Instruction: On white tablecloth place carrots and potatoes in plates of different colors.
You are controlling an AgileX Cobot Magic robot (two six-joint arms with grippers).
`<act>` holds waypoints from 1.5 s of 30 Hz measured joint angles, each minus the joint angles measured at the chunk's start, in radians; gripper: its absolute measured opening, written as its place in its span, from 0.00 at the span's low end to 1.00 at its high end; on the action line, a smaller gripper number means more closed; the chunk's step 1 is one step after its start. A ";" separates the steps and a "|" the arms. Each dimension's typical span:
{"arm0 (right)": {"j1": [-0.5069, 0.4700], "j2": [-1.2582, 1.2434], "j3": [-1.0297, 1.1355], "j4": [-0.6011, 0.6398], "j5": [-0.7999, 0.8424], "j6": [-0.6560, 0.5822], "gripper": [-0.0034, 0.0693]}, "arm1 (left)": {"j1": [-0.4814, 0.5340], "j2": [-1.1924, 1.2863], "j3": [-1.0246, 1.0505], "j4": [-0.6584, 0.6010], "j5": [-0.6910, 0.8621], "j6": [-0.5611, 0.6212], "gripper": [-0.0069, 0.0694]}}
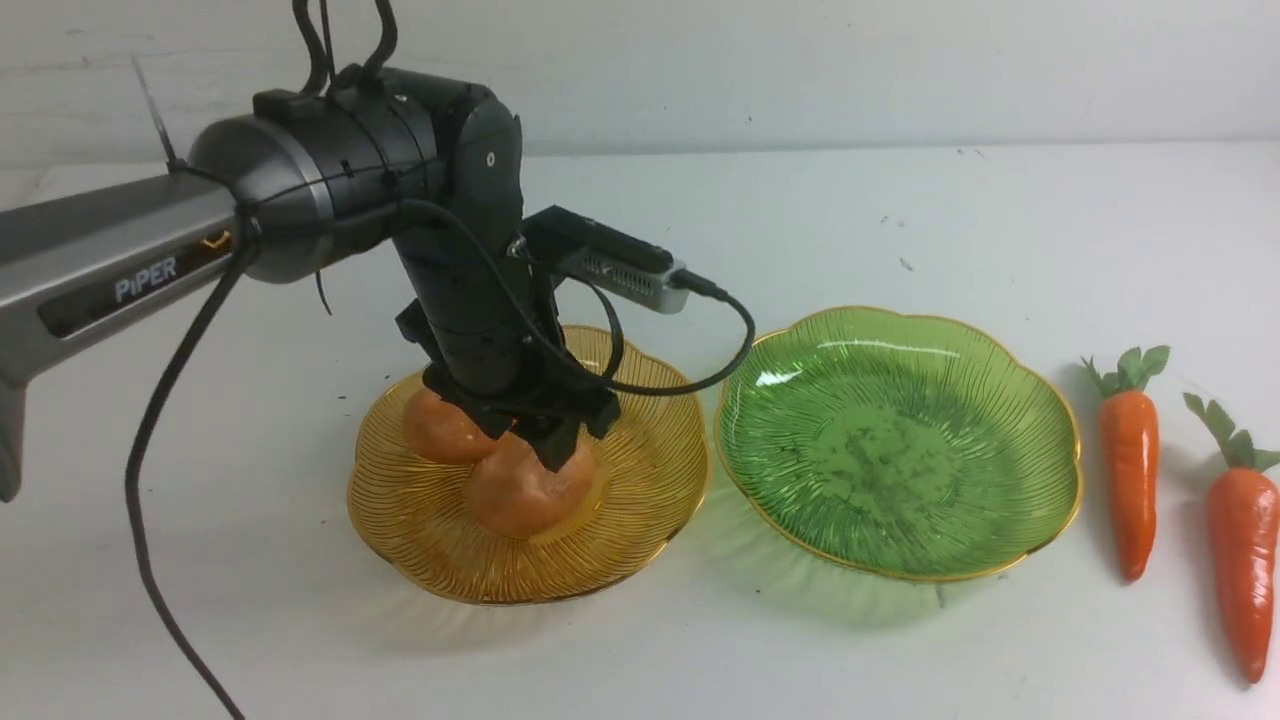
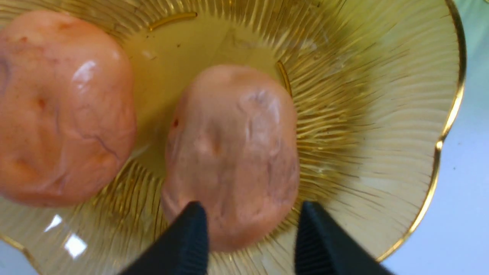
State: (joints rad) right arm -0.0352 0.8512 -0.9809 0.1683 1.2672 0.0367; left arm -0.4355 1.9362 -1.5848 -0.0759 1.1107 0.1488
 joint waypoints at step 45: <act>0.075 0.959 -0.350 0.157 -0.353 0.012 0.49 | 0.000 -1.170 0.678 -0.036 -0.067 -0.094 0.09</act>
State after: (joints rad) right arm 0.0398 1.8103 -1.3307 0.3252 0.9143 0.0488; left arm -0.4355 0.7659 -0.9064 -0.1122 1.0435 0.0549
